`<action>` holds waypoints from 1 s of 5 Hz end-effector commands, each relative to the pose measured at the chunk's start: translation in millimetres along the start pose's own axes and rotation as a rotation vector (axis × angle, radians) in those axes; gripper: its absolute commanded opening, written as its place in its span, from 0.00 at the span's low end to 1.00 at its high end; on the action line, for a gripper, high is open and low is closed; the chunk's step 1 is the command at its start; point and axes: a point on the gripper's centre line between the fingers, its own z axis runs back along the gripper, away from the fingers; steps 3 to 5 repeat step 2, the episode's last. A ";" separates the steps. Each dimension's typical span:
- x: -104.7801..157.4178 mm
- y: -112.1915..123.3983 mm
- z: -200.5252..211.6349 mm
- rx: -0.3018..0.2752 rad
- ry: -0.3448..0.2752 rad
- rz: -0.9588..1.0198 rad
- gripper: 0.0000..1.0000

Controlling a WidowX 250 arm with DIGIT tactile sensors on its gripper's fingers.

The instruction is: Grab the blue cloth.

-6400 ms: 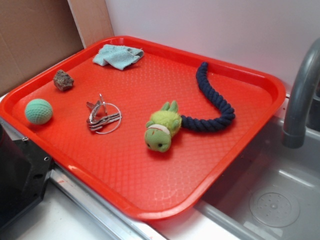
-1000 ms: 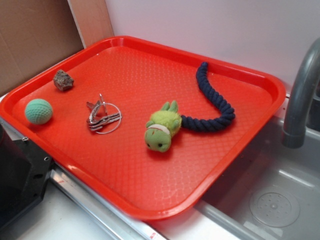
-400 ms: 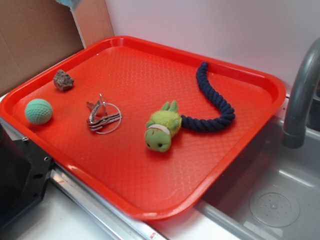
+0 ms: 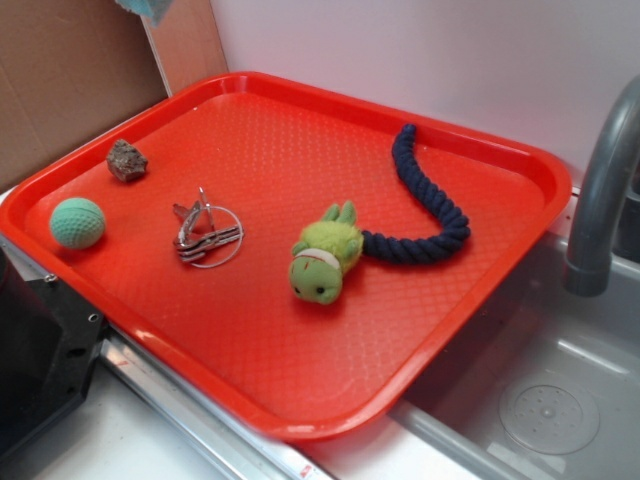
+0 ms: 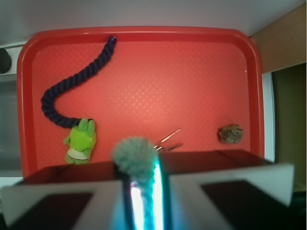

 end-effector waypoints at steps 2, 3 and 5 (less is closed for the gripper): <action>7.1 -5.8 6.0 -0.017 -0.034 -0.019 0.00; 7.1 -5.8 6.0 -0.017 -0.034 -0.019 0.00; 7.1 -5.8 6.0 -0.017 -0.034 -0.019 0.00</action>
